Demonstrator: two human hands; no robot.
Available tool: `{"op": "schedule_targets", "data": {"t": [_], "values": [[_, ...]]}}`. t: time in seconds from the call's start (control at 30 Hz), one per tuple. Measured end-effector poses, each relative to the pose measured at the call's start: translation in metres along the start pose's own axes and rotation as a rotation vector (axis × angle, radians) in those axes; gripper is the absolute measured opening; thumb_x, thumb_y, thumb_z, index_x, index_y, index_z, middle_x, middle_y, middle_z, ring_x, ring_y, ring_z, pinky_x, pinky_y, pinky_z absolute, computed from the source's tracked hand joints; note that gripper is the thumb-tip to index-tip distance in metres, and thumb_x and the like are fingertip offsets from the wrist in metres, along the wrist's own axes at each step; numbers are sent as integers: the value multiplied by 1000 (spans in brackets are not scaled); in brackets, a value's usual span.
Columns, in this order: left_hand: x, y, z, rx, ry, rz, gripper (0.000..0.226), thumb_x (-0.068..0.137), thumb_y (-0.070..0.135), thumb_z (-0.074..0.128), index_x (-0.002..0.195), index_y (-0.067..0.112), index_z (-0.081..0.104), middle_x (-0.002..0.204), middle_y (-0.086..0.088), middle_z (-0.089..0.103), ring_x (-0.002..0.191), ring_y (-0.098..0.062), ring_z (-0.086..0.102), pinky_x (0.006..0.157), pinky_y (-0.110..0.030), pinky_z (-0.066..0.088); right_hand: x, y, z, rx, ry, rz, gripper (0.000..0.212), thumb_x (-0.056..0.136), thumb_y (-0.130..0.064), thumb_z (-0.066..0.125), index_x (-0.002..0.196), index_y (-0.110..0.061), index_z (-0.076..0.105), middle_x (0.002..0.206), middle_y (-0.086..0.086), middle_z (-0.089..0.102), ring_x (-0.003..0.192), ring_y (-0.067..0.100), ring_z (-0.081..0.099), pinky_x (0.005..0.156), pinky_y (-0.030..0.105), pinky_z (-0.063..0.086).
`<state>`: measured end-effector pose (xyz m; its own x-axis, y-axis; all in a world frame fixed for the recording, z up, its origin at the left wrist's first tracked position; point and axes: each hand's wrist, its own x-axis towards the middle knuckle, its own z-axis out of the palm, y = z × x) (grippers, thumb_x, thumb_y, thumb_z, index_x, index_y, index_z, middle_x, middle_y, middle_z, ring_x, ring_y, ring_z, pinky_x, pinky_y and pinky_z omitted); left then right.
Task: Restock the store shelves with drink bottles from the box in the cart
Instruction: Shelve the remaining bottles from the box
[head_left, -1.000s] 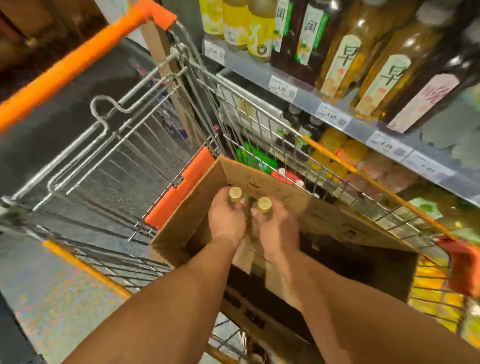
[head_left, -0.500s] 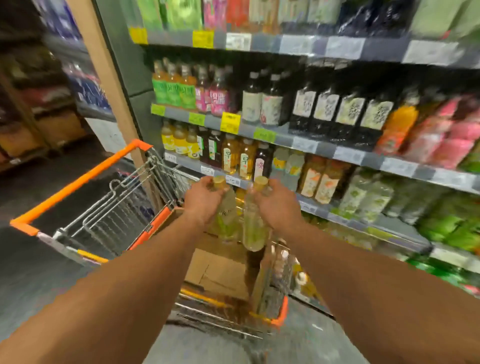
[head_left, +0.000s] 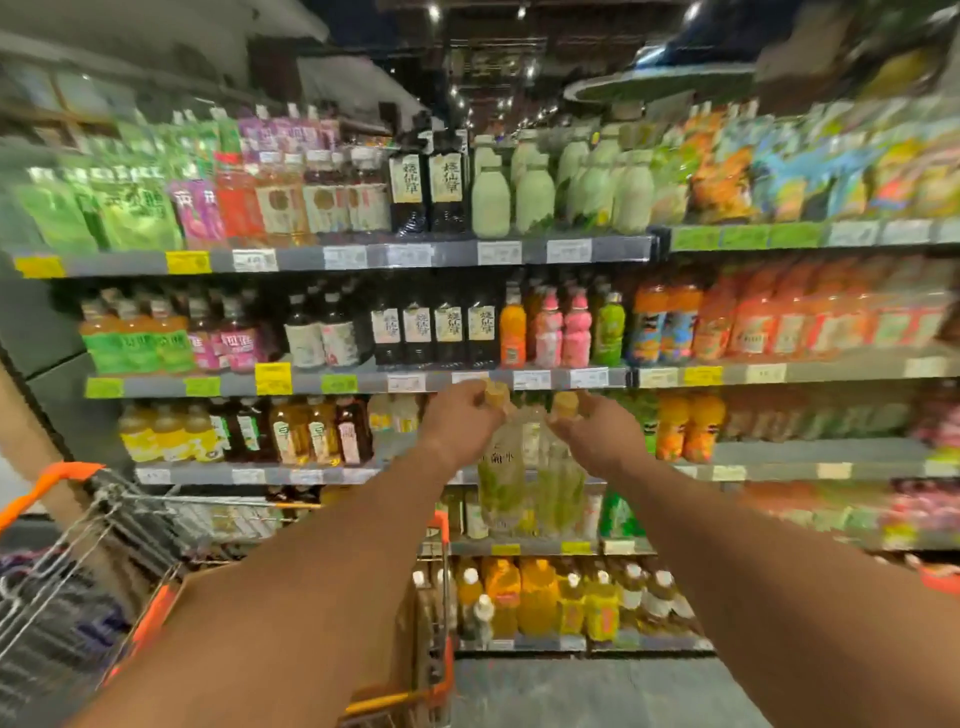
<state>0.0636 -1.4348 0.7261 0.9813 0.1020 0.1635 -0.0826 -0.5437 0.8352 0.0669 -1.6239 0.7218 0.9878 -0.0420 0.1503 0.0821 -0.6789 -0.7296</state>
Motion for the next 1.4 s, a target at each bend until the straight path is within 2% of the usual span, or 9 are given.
{"op": "schedule_targets", "data": {"t": [0.1,0.2,0.4,0.57,0.7,0.87,0.97,1.17,1.4], "values": [[-10,8,45,-54,-38,-5,3,81,31,63,82,33,60,82,10,64,75,-13,62,64,-28,52,-9,39,-22,15,93,72,49,83,-45,65,126,-22,57,116,7,66,99,29,63,80,37,51],[-13,8,87,-119,-50,-48,12,82,30,60,92,35,65,91,8,64,83,-18,62,74,-36,56,-12,78,-39,36,148,174,56,81,-46,67,130,-21,55,117,7,66,92,28,64,75,38,53],[15,4,151,-182,-49,-114,23,82,32,64,105,30,65,103,3,66,93,-21,61,85,-39,53,18,144,-56,28,146,259,48,81,-51,65,113,-15,64,106,11,69,89,29,63,78,41,53],[65,3,198,-279,21,-173,25,85,30,69,109,36,63,104,10,61,93,-14,58,70,-24,47,85,182,-50,34,93,197,54,86,-46,64,128,-13,58,124,15,63,109,36,58,84,40,47],[107,-12,228,-349,119,-241,35,86,21,70,120,26,64,115,4,62,105,-18,57,83,-24,40,138,199,-30,31,59,173,59,87,-47,63,136,-17,52,130,10,60,114,32,56,87,35,45],[154,-50,245,-424,163,-275,32,87,23,70,116,33,64,115,9,62,107,-16,56,91,-30,44,179,206,3,128,89,179,54,88,-45,63,136,-20,52,130,5,60,124,30,48,94,34,39],[185,-73,255,-428,185,-247,29,84,23,73,108,37,65,110,11,65,107,-16,59,96,-34,47,202,212,30,178,162,185,54,88,-46,63,134,-21,53,126,4,63,121,28,52,91,30,39],[227,-115,283,-412,272,-163,25,78,31,76,100,41,68,100,20,67,100,-12,63,87,-29,48,247,242,76,228,170,80,40,87,-46,62,121,-26,62,113,-1,68,109,23,59,91,33,45],[242,-140,324,-364,308,-137,40,81,28,76,119,29,67,118,10,65,109,-14,58,92,-31,44,265,274,98,254,205,-44,34,88,-45,61,119,-30,62,108,-8,67,104,15,57,80,25,38]]}}
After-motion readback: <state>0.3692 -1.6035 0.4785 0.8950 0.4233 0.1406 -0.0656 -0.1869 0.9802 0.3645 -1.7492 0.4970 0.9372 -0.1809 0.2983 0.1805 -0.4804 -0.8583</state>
